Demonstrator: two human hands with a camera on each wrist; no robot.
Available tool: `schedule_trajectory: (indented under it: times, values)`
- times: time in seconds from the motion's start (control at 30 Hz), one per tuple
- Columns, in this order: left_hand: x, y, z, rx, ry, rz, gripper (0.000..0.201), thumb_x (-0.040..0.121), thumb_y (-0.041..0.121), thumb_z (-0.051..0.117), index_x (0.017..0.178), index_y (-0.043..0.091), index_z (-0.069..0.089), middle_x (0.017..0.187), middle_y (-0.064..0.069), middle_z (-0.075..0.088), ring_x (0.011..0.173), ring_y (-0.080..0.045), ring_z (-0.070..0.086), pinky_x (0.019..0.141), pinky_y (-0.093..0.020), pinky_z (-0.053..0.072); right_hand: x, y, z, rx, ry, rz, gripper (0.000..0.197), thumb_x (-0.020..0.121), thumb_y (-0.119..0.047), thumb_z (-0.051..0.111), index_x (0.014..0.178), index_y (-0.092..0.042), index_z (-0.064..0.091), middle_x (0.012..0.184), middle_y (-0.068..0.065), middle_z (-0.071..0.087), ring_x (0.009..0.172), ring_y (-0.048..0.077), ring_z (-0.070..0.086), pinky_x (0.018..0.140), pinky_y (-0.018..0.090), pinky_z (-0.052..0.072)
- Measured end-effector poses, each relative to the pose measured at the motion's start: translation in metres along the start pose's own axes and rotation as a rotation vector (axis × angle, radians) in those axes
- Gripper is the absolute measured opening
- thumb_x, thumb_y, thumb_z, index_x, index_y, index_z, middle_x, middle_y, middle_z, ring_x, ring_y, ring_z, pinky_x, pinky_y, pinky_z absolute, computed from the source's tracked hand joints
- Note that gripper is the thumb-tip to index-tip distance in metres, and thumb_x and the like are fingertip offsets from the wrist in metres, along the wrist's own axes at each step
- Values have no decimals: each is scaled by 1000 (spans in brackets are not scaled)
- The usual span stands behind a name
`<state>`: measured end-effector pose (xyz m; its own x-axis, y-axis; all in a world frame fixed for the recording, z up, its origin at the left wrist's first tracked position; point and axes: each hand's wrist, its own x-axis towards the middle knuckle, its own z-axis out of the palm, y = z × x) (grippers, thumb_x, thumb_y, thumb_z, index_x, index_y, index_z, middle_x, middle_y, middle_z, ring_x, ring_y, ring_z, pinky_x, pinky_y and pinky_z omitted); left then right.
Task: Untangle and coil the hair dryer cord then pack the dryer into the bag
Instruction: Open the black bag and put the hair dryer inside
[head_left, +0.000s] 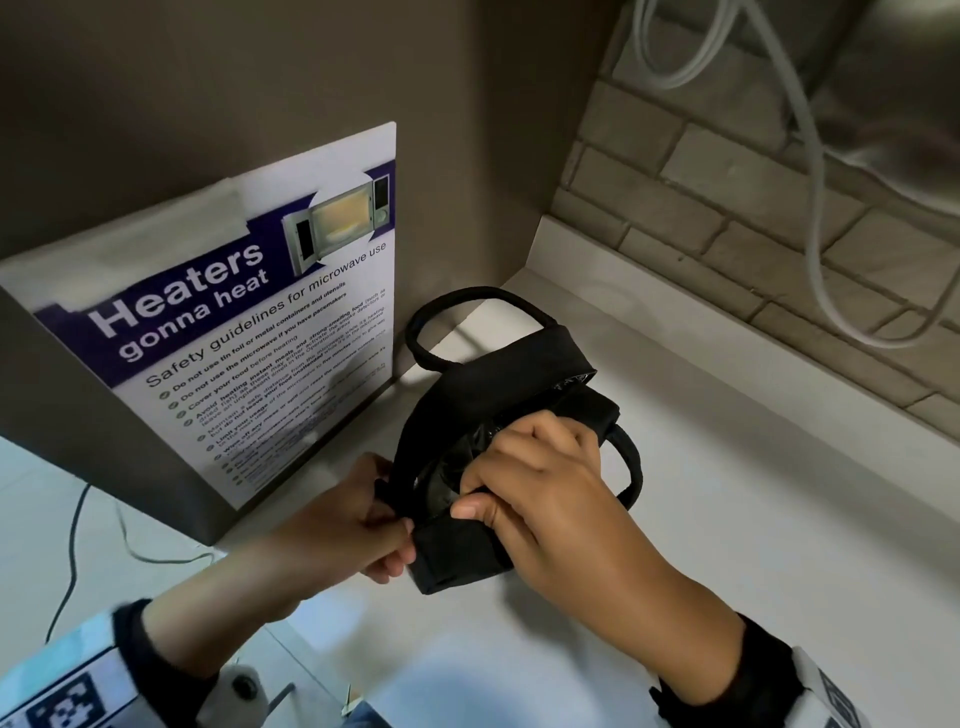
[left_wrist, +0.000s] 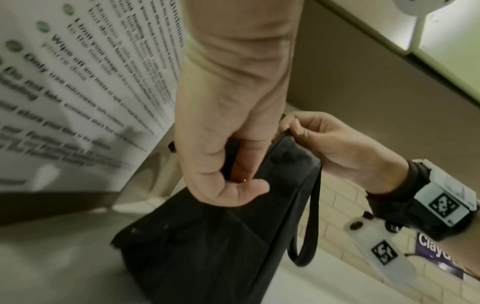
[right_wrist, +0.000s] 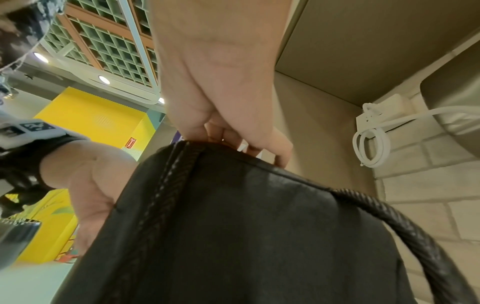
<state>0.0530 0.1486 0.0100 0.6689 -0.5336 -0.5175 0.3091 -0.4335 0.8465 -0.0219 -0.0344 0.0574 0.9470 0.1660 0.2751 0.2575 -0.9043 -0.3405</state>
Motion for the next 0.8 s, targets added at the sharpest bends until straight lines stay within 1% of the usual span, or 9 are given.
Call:
schedule_trajectory:
  times: [0.13,0.27,0.37,0.43,0.53,0.57,0.67,0.73,0.8]
  values:
    - [-10,20,-5,114,1,90,35,89,0,52,107,26,37,57,-3,64,52,-10,55,54,-23,47,-2,-1,-4,6,-44,4,26,94,-42,47,85,-25,65,80,-13,58,93,12,48,95,32,30]
    - [-21,43,-1,187,63,237,37,86,8,56,105,30,33,55,-2,60,49,-10,48,53,-27,40,1,-10,2,-106,16,-16,18,92,-39,53,99,-27,65,83,-11,60,91,15,52,96,33,34]
    - [-24,53,6,256,102,362,38,81,21,59,100,36,30,53,-7,47,43,-8,37,47,-21,32,5,-16,8,-190,90,-12,12,86,-16,57,87,-22,68,80,-6,59,85,19,56,96,33,38]
    - [-23,52,8,294,119,405,39,86,12,58,100,35,29,50,2,38,40,-6,32,44,-16,29,5,-17,9,-231,81,-13,19,77,-6,53,81,-20,66,80,-4,59,83,20,57,96,37,42]
    - [-22,43,7,332,114,394,39,88,11,54,103,34,27,50,3,40,42,-7,34,45,-17,30,5,-20,12,-301,56,-50,13,74,-7,59,75,-18,66,82,-3,60,81,20,60,96,42,46]
    - [-22,40,6,328,105,376,40,88,13,54,103,36,26,52,3,42,45,-7,35,48,-22,33,5,-21,14,-317,63,-64,10,75,-8,61,72,-17,66,82,-2,61,79,20,61,96,43,47]
    - [-23,36,6,284,85,348,39,88,15,55,104,38,28,58,2,53,54,-24,44,57,-35,41,6,-20,20,-306,84,-93,12,77,-7,61,67,-14,63,77,-1,61,75,20,61,95,42,49]
    - [-26,37,5,180,63,376,29,90,14,54,104,31,35,67,3,65,60,-15,57,66,-34,49,6,-15,20,-215,72,-75,11,78,-5,61,70,-12,62,79,2,60,75,22,60,92,41,50]
    - [-26,31,3,221,88,446,25,90,17,57,102,33,43,90,10,67,78,-4,64,74,-25,53,8,-11,17,-39,102,-30,9,83,-3,60,75,-7,64,82,6,60,75,26,58,78,37,51]
